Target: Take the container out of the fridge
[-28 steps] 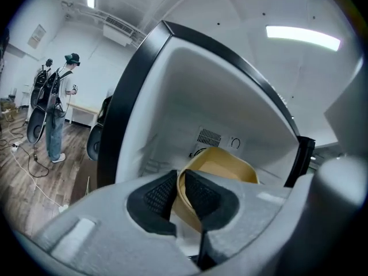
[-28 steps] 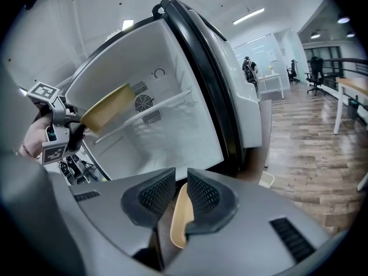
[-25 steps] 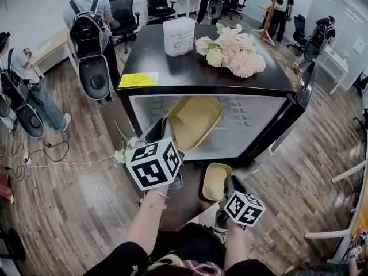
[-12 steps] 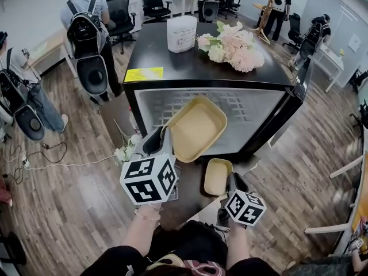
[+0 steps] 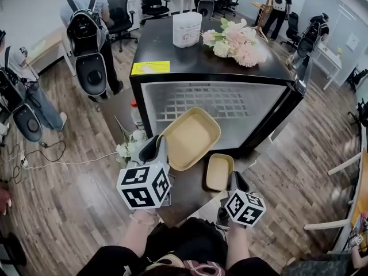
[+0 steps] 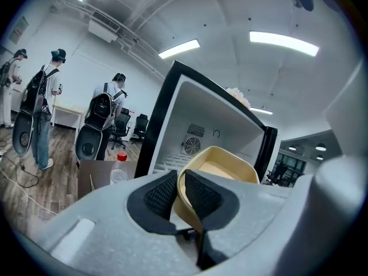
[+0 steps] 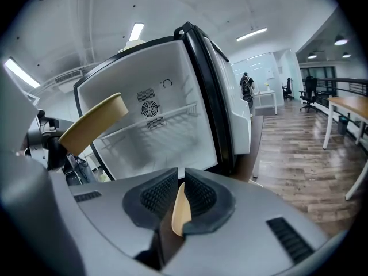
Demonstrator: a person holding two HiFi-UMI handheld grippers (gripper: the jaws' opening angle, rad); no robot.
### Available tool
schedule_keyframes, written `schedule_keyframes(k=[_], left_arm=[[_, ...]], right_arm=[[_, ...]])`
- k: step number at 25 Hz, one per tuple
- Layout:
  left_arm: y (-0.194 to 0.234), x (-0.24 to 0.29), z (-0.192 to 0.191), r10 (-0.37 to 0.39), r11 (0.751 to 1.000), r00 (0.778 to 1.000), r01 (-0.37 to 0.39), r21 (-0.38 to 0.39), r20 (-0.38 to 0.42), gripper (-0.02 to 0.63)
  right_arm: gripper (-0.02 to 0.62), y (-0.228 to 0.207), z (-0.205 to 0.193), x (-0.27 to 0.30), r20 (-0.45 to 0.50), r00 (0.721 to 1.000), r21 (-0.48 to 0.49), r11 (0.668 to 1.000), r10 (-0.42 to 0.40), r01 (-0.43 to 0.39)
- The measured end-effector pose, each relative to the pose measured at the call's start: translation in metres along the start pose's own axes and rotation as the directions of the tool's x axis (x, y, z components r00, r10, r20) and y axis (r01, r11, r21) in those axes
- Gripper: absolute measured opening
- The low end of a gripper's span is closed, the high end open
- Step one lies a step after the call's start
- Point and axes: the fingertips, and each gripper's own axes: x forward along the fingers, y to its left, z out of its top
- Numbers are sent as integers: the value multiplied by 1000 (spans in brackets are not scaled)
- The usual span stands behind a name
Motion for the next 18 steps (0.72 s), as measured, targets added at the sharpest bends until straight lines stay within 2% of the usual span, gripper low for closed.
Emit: schedule_keyframes(k=[11,18], left_arm=[[20,-15,-45,7,1000,996,-6,15,-94,49],[35,-23,-76,30,999,988,-26,30,-154,49]], right_arm=[[29,-4,-5,-11,16,999,12,999,-46,45],[21,2,-14,-13,14,999,11,999,-45,45]])
